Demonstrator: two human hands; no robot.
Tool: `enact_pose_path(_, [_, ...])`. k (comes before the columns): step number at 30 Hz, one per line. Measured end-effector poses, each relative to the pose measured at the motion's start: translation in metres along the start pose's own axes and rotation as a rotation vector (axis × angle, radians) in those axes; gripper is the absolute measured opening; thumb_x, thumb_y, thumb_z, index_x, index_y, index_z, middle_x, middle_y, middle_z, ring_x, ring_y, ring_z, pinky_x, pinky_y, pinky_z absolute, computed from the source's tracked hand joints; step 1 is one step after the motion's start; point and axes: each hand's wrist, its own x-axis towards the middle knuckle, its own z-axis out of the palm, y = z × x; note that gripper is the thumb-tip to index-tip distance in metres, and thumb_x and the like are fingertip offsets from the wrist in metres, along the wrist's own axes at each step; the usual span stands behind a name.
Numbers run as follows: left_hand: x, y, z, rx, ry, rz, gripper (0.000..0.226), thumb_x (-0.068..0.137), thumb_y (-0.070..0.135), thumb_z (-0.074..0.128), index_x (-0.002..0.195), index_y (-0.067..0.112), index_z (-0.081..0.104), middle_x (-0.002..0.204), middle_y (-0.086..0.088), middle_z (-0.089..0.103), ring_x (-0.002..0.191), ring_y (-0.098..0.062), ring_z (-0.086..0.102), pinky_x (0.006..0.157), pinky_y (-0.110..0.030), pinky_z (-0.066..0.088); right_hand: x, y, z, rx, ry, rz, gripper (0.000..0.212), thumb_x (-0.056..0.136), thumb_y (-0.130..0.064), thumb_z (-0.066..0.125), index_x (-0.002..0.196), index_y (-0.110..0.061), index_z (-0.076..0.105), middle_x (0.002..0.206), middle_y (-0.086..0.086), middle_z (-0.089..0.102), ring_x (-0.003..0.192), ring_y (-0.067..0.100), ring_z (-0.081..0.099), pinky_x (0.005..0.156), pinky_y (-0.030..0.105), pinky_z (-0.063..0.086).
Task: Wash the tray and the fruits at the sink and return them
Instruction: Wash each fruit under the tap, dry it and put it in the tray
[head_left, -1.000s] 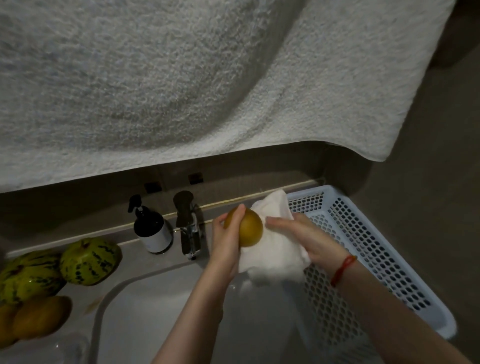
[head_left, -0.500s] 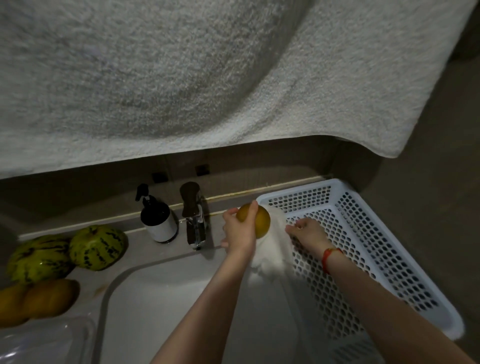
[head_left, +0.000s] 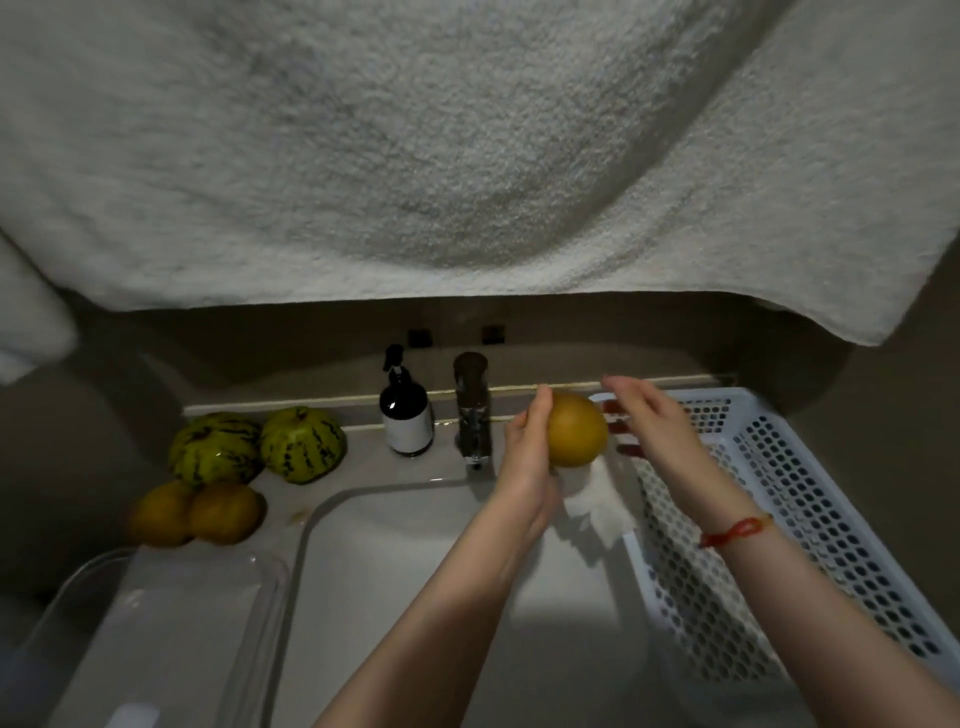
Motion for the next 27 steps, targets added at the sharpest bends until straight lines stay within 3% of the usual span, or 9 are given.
enact_pose_path(2, [-0.022,0.013,-0.014,-0.107,-0.033,0.003,0.055,0.092,0.044,0.049,0.135,0.010,0.043,0.132,-0.021,0.052,0.117,-0.031,0.054,0.092,-0.038,0.045,-0.028,-0.024,0.024,-0.017,-0.220,-0.052,0.053,0.079,-0.063,0.042,0.121,-0.032,0.053,0.108,-0.014,0.055,0.099,0.005,0.055,0.077,0.027,0.050])
enact_pose_path(4, [-0.044,0.026,-0.040,-0.172,-0.042,0.039,0.056,0.089,0.039,0.054,0.134,0.008,0.044,0.132,-0.020,0.053,0.120,-0.030,0.053,0.099,-0.040,0.044,-0.052,-0.039,0.049,-0.064,-0.355,-0.133,0.062,0.068,-0.063,0.047,0.124,-0.036,0.048,0.109,-0.016,0.051,0.098,0.002,0.054,0.071,0.018,0.051])
enact_pose_path(7, [-0.076,0.044,-0.096,-0.142,-0.044,0.096,0.065,0.078,0.035,0.062,0.133,0.006,0.046,0.130,-0.019,0.053,0.118,-0.029,0.054,0.090,-0.035,0.051,-0.074,-0.048,0.088,-0.085,-0.550,-0.180,0.060,0.066,-0.051,0.061,0.122,-0.037,0.045,0.112,-0.015,0.050,0.099,0.003,0.055,0.071,0.012,0.051])
enact_pose_path(11, [-0.112,0.057,-0.176,0.103,0.145,0.186,0.051,0.081,0.017,0.067,0.127,0.004,0.050,0.123,-0.018,0.058,0.106,-0.027,0.061,0.076,-0.027,0.052,-0.090,-0.041,0.153,-0.073,-0.774,-0.103,0.066,0.070,-0.023,0.079,0.127,-0.026,0.046,0.116,-0.003,0.054,0.099,0.006,0.057,0.076,0.016,0.053])
enact_pose_path(14, [-0.134,0.061,-0.228,0.343,0.275,0.260,0.032,0.082,0.005,0.066,0.113,0.012,0.057,0.110,-0.012,0.058,0.092,-0.019,0.061,0.071,-0.019,0.052,-0.104,-0.026,0.211,-0.126,-0.791,-0.158,0.070,0.066,-0.011,0.084,0.126,-0.019,0.048,0.108,-0.003,0.058,0.088,0.004,0.059,0.070,0.011,0.052])
enact_pose_path(17, [-0.145,0.062,-0.274,0.498,0.383,0.214,0.046,0.084,0.002,0.064,0.128,0.009,0.051,0.118,-0.018,0.054,0.096,-0.023,0.057,0.071,-0.018,0.050,-0.112,-0.010,0.263,-0.381,-0.735,-0.391,0.075,0.062,-0.028,0.086,0.127,-0.019,0.049,0.115,0.001,0.059,0.100,0.012,0.057,0.080,0.020,0.050])
enact_pose_path(19, [-0.145,0.060,-0.295,0.458,0.417,0.178,0.050,0.086,-0.004,0.060,0.132,0.005,0.047,0.122,-0.026,0.053,0.091,-0.023,0.056,0.062,-0.017,0.051,-0.113,0.000,0.287,-0.594,-0.708,-0.536,0.076,0.064,-0.040,0.082,0.129,-0.023,0.047,0.123,0.005,0.058,0.111,0.021,0.054,0.088,0.034,0.049])
enact_pose_path(21, [-0.138,0.055,-0.310,0.403,0.461,0.149,0.049,0.085,-0.009,0.058,0.132,0.001,0.045,0.125,-0.029,0.053,0.096,-0.028,0.056,0.070,-0.024,0.052,-0.112,0.007,0.305,-0.753,-0.689,-0.637,0.074,0.066,-0.045,0.078,0.129,-0.024,0.045,0.126,0.006,0.055,0.116,0.024,0.048,0.086,0.037,0.046])
enact_pose_path(27, [-0.106,0.035,-0.333,0.327,0.507,0.096,0.045,0.085,-0.009,0.058,0.128,0.000,0.047,0.125,-0.024,0.056,0.109,-0.033,0.057,0.077,-0.029,0.050,-0.103,0.026,0.327,-0.927,-0.738,-0.710,0.073,0.073,-0.032,0.075,0.136,-0.014,0.040,0.134,0.011,0.042,0.123,0.029,0.039,0.096,0.038,0.042])
